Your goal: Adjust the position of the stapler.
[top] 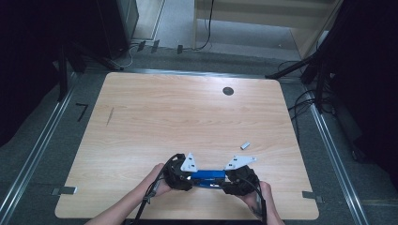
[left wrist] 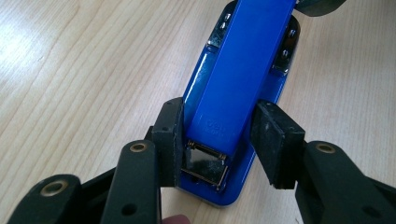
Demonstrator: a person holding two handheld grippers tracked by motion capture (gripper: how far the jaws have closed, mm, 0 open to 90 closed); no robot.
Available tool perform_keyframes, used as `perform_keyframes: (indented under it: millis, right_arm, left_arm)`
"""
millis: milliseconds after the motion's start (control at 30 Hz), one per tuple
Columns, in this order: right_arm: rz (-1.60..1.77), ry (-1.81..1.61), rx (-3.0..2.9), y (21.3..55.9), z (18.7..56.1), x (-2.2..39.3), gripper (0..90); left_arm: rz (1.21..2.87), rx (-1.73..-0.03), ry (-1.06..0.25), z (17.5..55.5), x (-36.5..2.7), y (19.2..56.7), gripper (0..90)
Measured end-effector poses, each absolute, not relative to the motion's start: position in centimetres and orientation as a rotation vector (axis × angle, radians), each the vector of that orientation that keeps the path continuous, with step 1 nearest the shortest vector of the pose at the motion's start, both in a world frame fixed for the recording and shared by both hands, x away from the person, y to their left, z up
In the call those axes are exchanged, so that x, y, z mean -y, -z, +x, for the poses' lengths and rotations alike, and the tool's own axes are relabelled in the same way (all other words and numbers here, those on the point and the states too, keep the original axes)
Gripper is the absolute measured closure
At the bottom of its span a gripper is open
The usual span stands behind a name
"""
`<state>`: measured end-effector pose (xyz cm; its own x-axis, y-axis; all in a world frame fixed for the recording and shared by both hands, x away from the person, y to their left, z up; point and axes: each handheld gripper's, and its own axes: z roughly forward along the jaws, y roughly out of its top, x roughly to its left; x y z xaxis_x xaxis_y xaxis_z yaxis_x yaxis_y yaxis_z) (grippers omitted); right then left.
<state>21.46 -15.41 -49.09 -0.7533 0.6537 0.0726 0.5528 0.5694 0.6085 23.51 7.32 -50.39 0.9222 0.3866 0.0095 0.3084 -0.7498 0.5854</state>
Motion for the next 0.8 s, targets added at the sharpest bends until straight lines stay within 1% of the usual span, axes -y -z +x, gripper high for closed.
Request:
perform_keyframes:
  millis: [433, 667, 733, 800]
  right_arm:
    - [0.996, -0.961, -2.655, 49.1, 21.5, 14.4, 54.1]
    - [1.005, -0.990, -2.660, 49.2, 21.7, 14.6, 53.9]
    - [1.011, -0.985, -2.656, 49.1, 21.7, 14.6, 52.2]
    - [1.023, -0.980, -2.647, 49.1, 21.8, 14.8, 45.1]
  left_arm:
    - [2.474, -0.546, -0.163, 23.0, -8.3, 50.2, 57.3]
    - [2.465, -0.549, -0.172, 22.9, -8.3, 50.3, 56.0]
    - [2.462, -0.543, -0.171, 22.9, -8.2, 50.4, 54.4]
    - [2.462, -0.550, -0.190, 22.9, -8.1, 50.4, 48.8]
